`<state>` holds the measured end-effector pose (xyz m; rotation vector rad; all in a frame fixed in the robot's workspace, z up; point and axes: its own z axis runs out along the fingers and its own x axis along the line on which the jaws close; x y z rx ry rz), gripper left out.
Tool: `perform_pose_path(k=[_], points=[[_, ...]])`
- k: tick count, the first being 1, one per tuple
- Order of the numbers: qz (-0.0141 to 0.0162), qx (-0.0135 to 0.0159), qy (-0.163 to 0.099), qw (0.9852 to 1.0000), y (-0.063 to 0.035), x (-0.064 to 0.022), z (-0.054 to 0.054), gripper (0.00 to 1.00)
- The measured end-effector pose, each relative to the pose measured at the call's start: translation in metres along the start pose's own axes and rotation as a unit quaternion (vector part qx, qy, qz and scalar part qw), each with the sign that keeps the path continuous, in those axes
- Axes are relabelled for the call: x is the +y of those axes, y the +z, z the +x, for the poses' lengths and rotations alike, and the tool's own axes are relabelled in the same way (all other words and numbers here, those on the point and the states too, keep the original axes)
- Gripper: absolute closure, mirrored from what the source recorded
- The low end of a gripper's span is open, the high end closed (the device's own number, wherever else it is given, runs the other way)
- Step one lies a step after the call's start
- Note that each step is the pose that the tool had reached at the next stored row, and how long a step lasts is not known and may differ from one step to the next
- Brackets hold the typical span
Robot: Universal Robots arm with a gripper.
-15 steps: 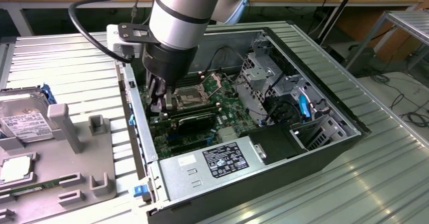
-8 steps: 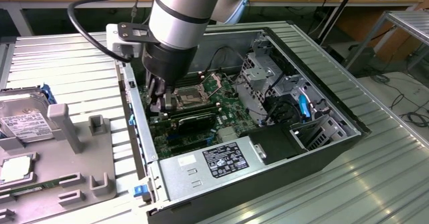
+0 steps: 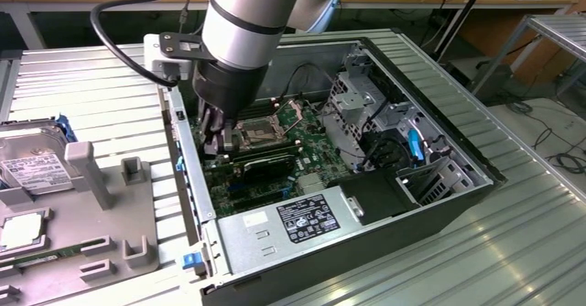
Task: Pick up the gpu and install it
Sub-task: 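Press down on the gpu until it lock into place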
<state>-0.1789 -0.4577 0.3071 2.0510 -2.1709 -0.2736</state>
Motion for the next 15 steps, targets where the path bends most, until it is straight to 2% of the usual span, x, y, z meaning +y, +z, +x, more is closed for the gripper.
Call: perform_pose_path(k=[15], points=[[0.0004, -0.0003, 0.000, 1.0000, 0.0065, -0.0011, -0.0003, 0.89]])
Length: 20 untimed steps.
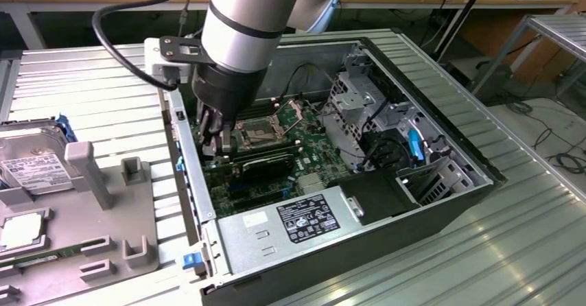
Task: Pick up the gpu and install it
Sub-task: 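Press down on the gpu until it lock into place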
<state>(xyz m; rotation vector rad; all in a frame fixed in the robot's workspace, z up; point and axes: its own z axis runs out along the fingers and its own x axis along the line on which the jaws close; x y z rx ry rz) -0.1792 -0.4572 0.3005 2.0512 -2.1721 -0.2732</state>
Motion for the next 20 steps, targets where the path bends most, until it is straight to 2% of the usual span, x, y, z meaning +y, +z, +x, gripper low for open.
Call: perform_pose_path(k=[7, 9, 10, 11, 13, 17, 19, 20], points=[[0.0030, -0.0001, 0.000, 1.0000, 0.0013, -0.0030, 0.000, 0.89], [0.0037, -0.0005, 0.000, 1.0000, 0.0007, -0.0071, -0.001, 0.89], [0.0050, -0.0021, -0.001, 1.0000, 0.0017, -0.0098, -0.001, 0.89], [0.0040, -0.0008, 0.000, 1.0000, 0.0001, -0.0119, -0.001, 0.89], [0.0036, 0.0000, 0.000, 1.0000, -0.0019, -0.0165, -0.002, 0.89], [0.0041, -0.0001, 0.000, 1.0000, -0.0038, -0.0258, -0.004, 0.89], [0.0068, -0.0003, 0.000, 1.0000, -0.0036, -0.0281, -0.005, 0.89], [0.0095, -0.0004, 0.000, 1.0000, -0.0035, -0.0297, -0.005, 0.89]])
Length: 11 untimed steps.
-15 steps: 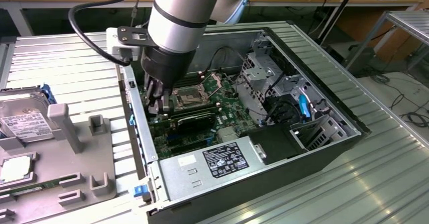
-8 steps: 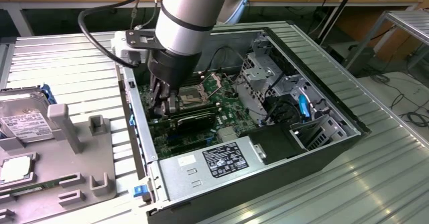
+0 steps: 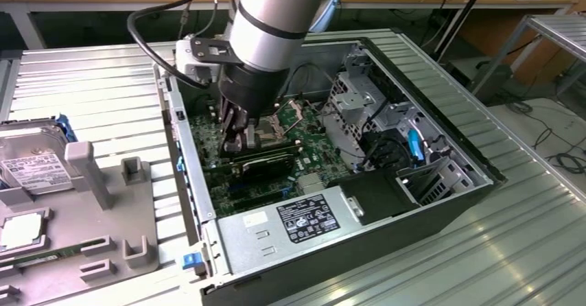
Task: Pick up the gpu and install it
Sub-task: 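Press down on the gpu until it lock into place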
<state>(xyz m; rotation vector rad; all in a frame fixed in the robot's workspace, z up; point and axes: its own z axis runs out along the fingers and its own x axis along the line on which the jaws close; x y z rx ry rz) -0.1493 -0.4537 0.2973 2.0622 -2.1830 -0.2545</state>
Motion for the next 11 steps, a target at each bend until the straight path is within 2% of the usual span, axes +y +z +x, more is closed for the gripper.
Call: perform_pose_path(k=[1, 3, 7, 8, 10, 11], points=[[0.0016, -0.0002, 0.000, 1.0000, 0.0002, -0.0009, 0.000, 0.89], [0.0069, -0.0004, 0.000, 1.0000, 0.0005, -0.0035, -0.001, 0.89], [0.0139, -0.0008, -0.001, 0.9999, 0.0013, -0.0071, -0.001, 0.89], [0.0180, -0.0010, -0.001, 0.9998, 0.0018, -0.0092, -0.001, 0.89], [0.0238, -0.0013, -0.001, 0.9997, 0.0027, -0.0123, -0.002, 0.89], [0.0244, -0.0012, -0.001, 0.9997, 0.0030, -0.0129, -0.002, 0.89]])
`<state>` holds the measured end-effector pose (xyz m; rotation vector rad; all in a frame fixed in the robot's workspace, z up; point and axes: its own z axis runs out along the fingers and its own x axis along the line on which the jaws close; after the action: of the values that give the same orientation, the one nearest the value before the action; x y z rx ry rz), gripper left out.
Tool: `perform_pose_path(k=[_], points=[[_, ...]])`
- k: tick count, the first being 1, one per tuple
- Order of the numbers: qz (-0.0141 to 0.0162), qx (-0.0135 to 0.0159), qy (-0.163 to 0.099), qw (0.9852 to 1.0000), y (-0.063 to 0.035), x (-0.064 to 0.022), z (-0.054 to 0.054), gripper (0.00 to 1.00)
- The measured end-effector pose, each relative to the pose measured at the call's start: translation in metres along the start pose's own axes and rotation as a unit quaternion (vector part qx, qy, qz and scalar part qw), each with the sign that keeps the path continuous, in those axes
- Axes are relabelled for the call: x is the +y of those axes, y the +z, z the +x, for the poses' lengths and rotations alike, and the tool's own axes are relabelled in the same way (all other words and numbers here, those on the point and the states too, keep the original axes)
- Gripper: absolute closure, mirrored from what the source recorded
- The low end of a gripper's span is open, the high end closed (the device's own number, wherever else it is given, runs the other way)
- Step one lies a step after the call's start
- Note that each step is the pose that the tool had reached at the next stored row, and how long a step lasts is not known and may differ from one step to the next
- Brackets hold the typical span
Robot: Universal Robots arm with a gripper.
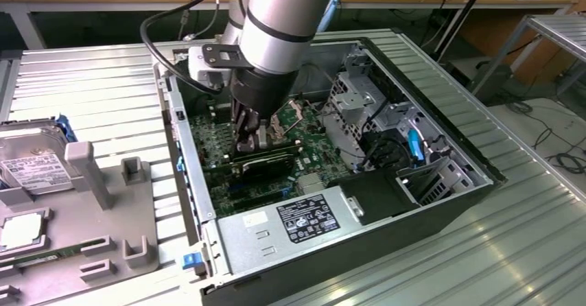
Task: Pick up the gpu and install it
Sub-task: 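Press down on the gpu until it lock into place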
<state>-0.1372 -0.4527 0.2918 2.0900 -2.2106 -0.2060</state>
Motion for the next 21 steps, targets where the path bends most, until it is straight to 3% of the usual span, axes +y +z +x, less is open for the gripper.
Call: perform_pose_path(k=[3, 6, 8, 11, 21], points=[[0.0002, 0.0005, 0.000, 1.0000, 0.0008, -0.0012, 0.000, 0.89], [0.0002, 0.0005, 0.000, 1.0000, 0.0030, -0.0124, -0.001, 0.89], [0.0007, 0.0005, 0.000, 1.0000, 0.0053, -0.0274, -0.001, 0.89], [0.0010, 0.0005, 0.000, 1.0000, 0.0086, -0.0364, -0.002, 0.89], [0.0016, 0.0019, 0.000, 1.0000, 0.0138, -0.0389, 0.002, 0.89]])
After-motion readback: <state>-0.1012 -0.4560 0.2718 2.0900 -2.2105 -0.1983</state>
